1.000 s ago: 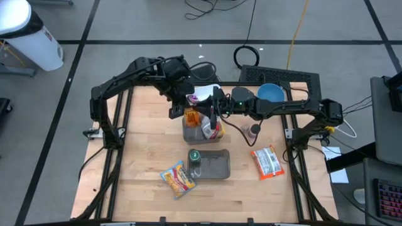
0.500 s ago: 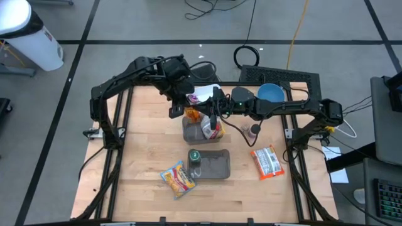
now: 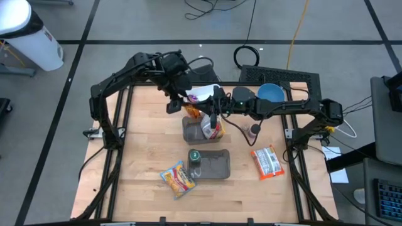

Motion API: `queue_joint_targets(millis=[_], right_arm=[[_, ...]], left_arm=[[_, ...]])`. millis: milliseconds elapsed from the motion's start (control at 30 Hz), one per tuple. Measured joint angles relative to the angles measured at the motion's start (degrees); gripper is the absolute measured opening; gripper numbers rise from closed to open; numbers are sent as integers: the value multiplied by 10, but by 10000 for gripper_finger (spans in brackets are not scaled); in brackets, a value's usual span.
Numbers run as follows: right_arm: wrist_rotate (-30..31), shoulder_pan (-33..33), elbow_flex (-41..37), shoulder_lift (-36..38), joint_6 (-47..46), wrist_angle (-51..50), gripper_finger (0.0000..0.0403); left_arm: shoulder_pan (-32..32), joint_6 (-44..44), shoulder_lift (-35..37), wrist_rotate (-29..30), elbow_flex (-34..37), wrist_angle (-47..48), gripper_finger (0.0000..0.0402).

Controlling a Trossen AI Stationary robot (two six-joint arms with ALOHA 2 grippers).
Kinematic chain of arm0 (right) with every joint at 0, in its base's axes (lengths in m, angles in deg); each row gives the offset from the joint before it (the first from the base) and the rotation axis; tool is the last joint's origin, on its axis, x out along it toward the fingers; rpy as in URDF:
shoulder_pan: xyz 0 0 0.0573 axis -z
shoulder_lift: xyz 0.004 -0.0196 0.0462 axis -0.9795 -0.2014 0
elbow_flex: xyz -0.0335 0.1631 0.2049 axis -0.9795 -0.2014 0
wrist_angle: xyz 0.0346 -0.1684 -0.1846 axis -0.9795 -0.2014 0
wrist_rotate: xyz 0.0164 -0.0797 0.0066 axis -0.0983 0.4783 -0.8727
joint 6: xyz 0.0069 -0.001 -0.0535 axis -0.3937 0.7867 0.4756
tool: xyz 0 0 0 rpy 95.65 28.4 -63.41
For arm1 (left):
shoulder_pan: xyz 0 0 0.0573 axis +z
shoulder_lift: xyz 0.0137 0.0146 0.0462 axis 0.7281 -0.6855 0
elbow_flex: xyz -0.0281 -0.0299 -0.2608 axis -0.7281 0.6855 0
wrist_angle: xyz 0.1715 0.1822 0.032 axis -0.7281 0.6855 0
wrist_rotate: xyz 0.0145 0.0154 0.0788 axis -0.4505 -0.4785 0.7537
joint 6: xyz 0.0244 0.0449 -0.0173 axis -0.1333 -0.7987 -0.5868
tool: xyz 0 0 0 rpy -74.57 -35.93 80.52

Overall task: Pick & Place Food Item
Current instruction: Put the orange seasoning pack into the bottom black bin

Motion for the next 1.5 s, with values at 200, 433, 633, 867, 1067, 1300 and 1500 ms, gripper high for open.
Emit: queue_joint_targets(millis=[200,433,633,867,1067,1300,1500], right_arm=[[0,0,0,0,-1,19,0],[1,0,0,0,-2,21,0],[0,1,0,1,-2,21,0],[-2,1,0,1,-2,20,0],[-5,5,0,1,-11,16,20],[-25,35,0,39,-39,-80,113],[-17,57,0,112,-10,-226,179]], left_arm=[[0,-29,-2,-10,0,-1,221],[10,-32,-2,-15,0,-1,150],[17,-37,-2,-41,0,-2,51],[17,-49,-2,-56,0,3,6],[17,-47,-2,-52,0,29,4],[18,-29,-1,-50,0,39,3],[-7,25,-1,-65,0,39,2]])
